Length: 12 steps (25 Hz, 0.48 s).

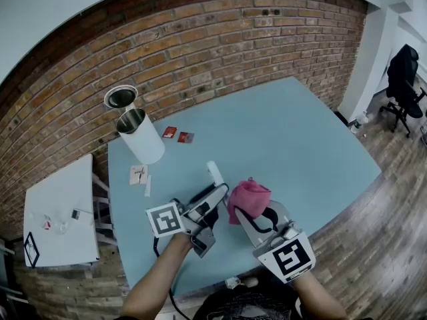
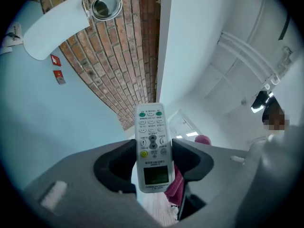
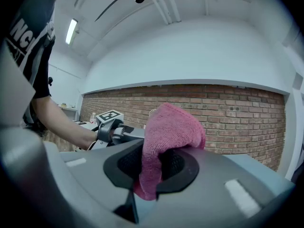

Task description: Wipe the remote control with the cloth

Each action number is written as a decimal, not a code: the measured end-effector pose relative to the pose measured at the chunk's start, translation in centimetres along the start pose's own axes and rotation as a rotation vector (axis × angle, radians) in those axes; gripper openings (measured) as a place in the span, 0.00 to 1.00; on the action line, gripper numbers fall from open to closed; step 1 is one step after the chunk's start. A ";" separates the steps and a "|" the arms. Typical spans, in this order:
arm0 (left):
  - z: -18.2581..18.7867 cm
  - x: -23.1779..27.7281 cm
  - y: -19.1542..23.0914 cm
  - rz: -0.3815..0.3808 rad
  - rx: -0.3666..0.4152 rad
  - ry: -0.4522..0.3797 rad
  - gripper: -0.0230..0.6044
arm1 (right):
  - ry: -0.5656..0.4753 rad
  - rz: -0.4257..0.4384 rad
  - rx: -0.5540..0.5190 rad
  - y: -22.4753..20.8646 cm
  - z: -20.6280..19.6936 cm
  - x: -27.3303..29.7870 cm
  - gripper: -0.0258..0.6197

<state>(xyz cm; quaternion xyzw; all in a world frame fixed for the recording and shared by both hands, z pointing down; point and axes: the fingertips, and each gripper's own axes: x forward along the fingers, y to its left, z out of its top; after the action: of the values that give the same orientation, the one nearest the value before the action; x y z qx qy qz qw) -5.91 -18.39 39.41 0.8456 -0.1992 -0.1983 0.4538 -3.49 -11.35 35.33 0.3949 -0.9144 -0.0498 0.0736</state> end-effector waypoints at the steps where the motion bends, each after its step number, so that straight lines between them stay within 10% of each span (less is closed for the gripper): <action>1: -0.2 0.0 0.0 -0.001 0.003 0.008 0.42 | 0.000 -0.001 0.000 0.0 0.0 0.0 0.14; 12: -1.2 -0.2 0.8 0.046 0.144 0.116 0.42 | -0.047 -0.018 0.010 -0.8 1.4 0.2 0.14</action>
<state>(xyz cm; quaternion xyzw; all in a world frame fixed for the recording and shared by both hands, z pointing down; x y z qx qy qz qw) -5.63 -17.91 40.75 0.8812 -0.2057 -0.1236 0.4073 -3.29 -11.94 33.85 0.4021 -0.9126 -0.0551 0.0498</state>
